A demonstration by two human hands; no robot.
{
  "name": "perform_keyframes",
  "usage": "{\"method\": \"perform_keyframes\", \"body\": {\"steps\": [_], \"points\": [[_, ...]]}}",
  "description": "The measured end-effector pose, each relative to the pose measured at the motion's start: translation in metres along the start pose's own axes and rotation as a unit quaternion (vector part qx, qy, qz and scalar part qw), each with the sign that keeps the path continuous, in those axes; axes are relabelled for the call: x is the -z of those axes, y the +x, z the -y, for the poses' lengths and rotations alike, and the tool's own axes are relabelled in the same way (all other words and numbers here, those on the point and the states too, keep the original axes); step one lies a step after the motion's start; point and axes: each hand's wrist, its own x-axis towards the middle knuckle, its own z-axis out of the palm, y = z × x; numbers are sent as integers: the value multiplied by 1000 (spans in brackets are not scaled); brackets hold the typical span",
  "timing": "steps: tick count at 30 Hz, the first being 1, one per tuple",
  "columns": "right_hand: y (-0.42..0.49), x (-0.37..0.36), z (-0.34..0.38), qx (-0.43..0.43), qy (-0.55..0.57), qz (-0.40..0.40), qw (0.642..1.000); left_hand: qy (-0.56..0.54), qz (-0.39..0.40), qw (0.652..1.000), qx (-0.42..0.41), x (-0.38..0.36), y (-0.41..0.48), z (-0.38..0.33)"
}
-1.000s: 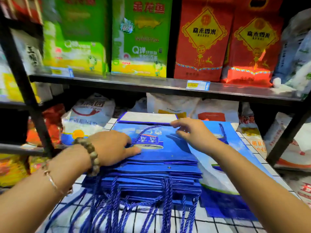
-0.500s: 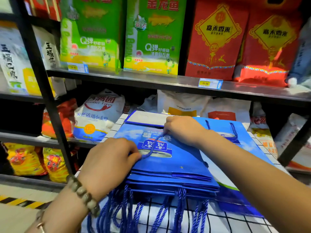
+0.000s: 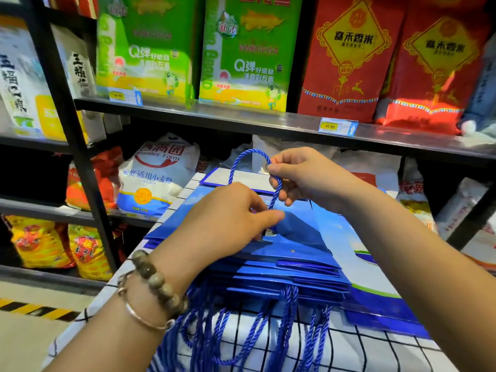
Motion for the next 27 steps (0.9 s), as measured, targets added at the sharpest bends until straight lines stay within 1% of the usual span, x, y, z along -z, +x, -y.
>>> {"method": "perform_keyframes", "body": {"steps": [3,4,5,6,8,9,12,13,15,16,19,22,25,27], "points": [[-5,1,0,-19,54,6,998,-9,37,999,-1,-9,7,1],[-6,1,-1,-24,57,-4,998,-29,43,999,6,-11,8,2],[-8,2,-4,-23,33,-25,999,-63,46,997,14,-12,8,3],[-10,3,-7,-13,-23,-56,998,-101,46,994,20,-12,8,3],[-17,3,-14,42,-147,-111,982,-156,47,986,27,-11,7,5],[-21,3,-16,82,-176,-119,974,-172,52,983,27,-11,6,5],[-37,0,-22,186,-234,-78,951,-192,62,979,24,-13,6,8],[-39,-2,-25,202,-252,-59,945,-190,56,980,19,-14,6,9],[-39,-4,-33,206,-266,-40,941,-196,39,980,7,-15,5,7],[-39,-6,-35,196,-256,-44,946,-209,32,977,7,-16,4,5],[-40,-9,-36,149,-183,-92,967,-245,8,969,21,-17,0,3],[-44,-10,-38,116,-136,-64,982,-249,-2,968,14,-16,-3,2],[-49,-9,-42,109,-60,-68,990,-230,-9,973,-11,-15,-7,-1],[-54,-5,-44,102,-38,-78,991,-180,-13,982,-50,-13,-15,4]]}}
